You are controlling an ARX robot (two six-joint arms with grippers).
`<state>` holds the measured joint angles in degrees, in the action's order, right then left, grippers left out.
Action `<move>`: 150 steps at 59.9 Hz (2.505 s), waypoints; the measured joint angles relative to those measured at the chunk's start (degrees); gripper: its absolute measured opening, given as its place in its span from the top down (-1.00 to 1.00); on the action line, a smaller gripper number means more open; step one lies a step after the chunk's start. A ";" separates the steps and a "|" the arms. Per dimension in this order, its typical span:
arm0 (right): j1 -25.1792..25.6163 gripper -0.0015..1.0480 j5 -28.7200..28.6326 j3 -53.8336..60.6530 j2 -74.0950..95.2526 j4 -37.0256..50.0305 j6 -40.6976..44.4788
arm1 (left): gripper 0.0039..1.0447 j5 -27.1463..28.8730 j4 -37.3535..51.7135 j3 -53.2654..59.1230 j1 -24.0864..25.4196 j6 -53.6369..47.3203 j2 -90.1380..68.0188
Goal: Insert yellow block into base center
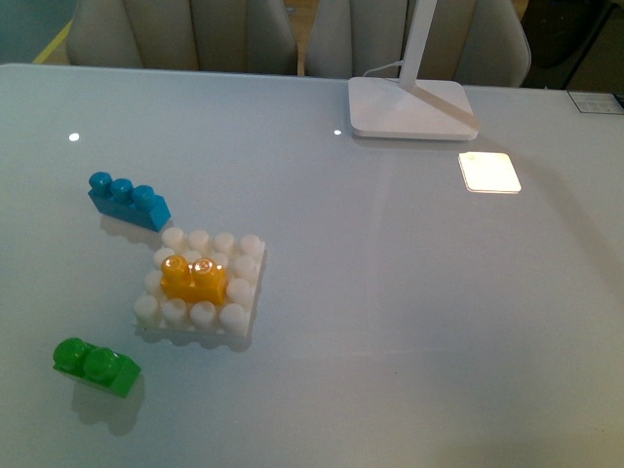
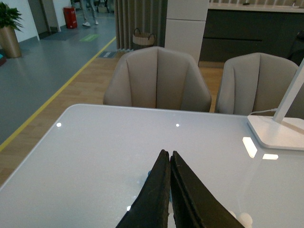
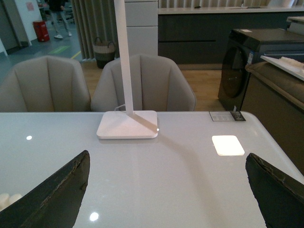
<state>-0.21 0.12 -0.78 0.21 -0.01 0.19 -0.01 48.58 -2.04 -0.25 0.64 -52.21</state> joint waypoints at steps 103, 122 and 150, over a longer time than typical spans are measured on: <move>0.00 -0.83 0.02 0.00 0.00 0.00 0.00 | 0.96 0.00 -48.50 1.31 0.04 -0.04 51.84; 0.00 -0.83 0.00 0.00 0.00 0.00 0.00 | 0.77 0.00 -48.50 1.31 0.04 -0.04 51.84; 0.00 -0.83 0.00 0.00 0.00 0.00 0.00 | -0.86 0.00 -48.50 1.31 0.04 -0.17 51.84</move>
<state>-0.21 0.12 -0.78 0.21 -0.01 0.19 -0.01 0.08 -0.73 -0.21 0.47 -0.36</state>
